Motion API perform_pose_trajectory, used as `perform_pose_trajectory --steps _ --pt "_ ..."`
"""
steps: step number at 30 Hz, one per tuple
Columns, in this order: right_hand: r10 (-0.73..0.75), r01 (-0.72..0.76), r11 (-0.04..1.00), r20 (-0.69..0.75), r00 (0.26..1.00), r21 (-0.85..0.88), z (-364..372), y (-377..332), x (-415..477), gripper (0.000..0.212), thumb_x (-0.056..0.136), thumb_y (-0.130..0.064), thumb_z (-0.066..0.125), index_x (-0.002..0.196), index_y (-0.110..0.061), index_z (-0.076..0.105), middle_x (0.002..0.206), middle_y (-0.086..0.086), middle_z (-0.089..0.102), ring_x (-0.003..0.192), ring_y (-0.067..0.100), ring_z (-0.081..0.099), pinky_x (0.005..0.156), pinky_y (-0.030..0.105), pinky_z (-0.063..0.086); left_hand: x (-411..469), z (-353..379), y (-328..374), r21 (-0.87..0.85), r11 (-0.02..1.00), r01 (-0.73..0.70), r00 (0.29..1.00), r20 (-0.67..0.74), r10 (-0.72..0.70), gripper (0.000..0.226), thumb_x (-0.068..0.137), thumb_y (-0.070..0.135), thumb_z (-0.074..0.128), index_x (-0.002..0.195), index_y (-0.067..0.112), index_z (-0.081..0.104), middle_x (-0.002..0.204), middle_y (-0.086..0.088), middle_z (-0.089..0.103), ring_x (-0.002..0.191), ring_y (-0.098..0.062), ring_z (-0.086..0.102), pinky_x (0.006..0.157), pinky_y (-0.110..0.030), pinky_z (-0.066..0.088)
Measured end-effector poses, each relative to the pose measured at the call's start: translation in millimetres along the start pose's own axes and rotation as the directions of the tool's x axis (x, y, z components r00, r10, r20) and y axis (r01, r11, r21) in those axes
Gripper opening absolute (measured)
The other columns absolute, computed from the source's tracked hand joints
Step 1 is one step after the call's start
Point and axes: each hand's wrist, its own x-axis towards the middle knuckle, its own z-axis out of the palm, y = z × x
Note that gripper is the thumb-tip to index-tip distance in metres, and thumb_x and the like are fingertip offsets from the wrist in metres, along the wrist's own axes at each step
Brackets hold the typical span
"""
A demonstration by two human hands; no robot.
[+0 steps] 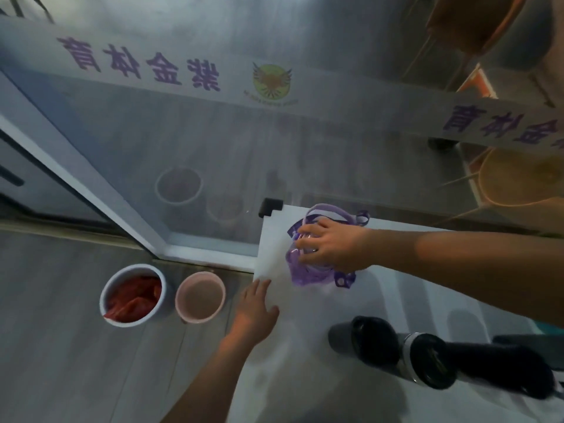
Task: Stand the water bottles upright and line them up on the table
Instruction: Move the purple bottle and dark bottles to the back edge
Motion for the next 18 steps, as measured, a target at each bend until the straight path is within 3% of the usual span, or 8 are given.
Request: perform_pose_trajectory --steps 4,8,11,13,15,17,18 --pt "-0.113 0.114 0.990 0.026 0.993 -0.077 -10.4 6.1 18.7 0.073 0.076 -0.025 0.079 0.139 -0.028 0.041 0.153 0.001 0.031 0.143 0.031 0.019 0.105 0.055 0.036 -9.2 -6.6 -2.7 -0.204 0.978 0.036 0.989 -0.136 -0.064 0.065 0.085 0.014 0.065 0.145 0.012 0.041 0.148 -0.009 0.045 0.137 -0.026 0.040 0.114 -0.032 0.028" --pt "-0.101 0.102 0.994 0.021 0.995 -0.044 -10.7 9.9 17.3 0.075 0.081 -0.026 0.075 0.144 -0.031 0.035 0.158 0.000 0.022 0.146 0.030 0.011 0.112 0.055 0.028 -12.5 -19.4 7.1 -0.385 0.921 0.068 0.981 -0.140 -0.131 0.063 0.086 0.016 0.064 0.145 0.016 0.043 0.145 -0.003 0.049 0.135 -0.020 0.045 0.111 -0.029 0.033" --pt "0.044 -0.016 0.989 -0.195 0.980 0.146 -2.3 11.9 4.2 0.087 0.077 -0.034 0.077 0.147 -0.038 0.026 0.161 0.001 0.016 0.148 0.030 0.008 0.115 0.053 0.015 -10.1 -31.3 20.7 -0.549 0.833 0.065 0.980 -0.121 -0.156 0.059 0.082 0.030 0.066 0.137 0.033 0.047 0.139 0.002 0.055 0.128 -0.015 0.051 0.109 -0.038 0.041" --pt "0.290 -0.163 0.897 -0.270 0.918 0.410 6.4 15.1 -13.3 0.094 0.070 -0.045 0.080 0.147 -0.037 0.026 0.159 0.000 0.019 0.147 0.026 0.011 0.114 0.047 0.016 -7.9 -39.2 33.7 -0.668 0.743 0.037 0.978 -0.129 -0.164 0.051 0.086 0.027 0.068 0.133 0.035 0.050 0.136 0.001 0.055 0.125 -0.016 0.052 0.104 -0.038 0.045" --pt "0.615 -0.291 0.612 -0.211 0.760 0.735 13.7 12.6 -32.8 0.093 0.067 -0.045 0.083 0.145 -0.032 0.033 0.155 0.001 0.029 0.142 0.025 0.026 0.110 0.043 0.027 -4.9 -47.4 47.6 -0.746 0.666 0.002 0.981 -0.129 -0.147 0.048 0.089 0.027 0.068 0.133 0.036 0.051 0.138 0.004 0.052 0.126 -0.015 0.050 0.104 -0.041 0.045" --pt "0.857 -0.277 0.086 0.071 0.511 0.957 21.6 4.8 -47.2 0.080 0.073 -0.034 0.081 0.142 -0.024 0.041 0.142 0.003 0.043 0.128 0.024 0.043 0.097 0.038 0.041 -2.0 -54.3 61.6 -0.803 0.596 0.005 0.986 -0.095 -0.136 0.049 0.091 0.034 0.066 0.137 0.037 0.048 0.141 0.007 0.047 0.127 -0.016 0.049 0.107 -0.046 0.044" --pt "0.846 -0.194 -0.223 0.288 0.449 0.955 26.1 0.1 -51.1 0.071 0.078 -0.031 0.078 0.139 -0.021 0.044 0.134 0.003 0.047 0.119 0.024 0.049 0.090 0.037 0.045 -0.4 -57.0 68.3 -0.827 0.562 0.020 0.989 -0.067 -0.134 0.052 0.092 0.036 0.065 0.139 0.036 0.046 0.141 0.007 0.045 0.127 -0.017 0.049 0.107 -0.047 0.044"
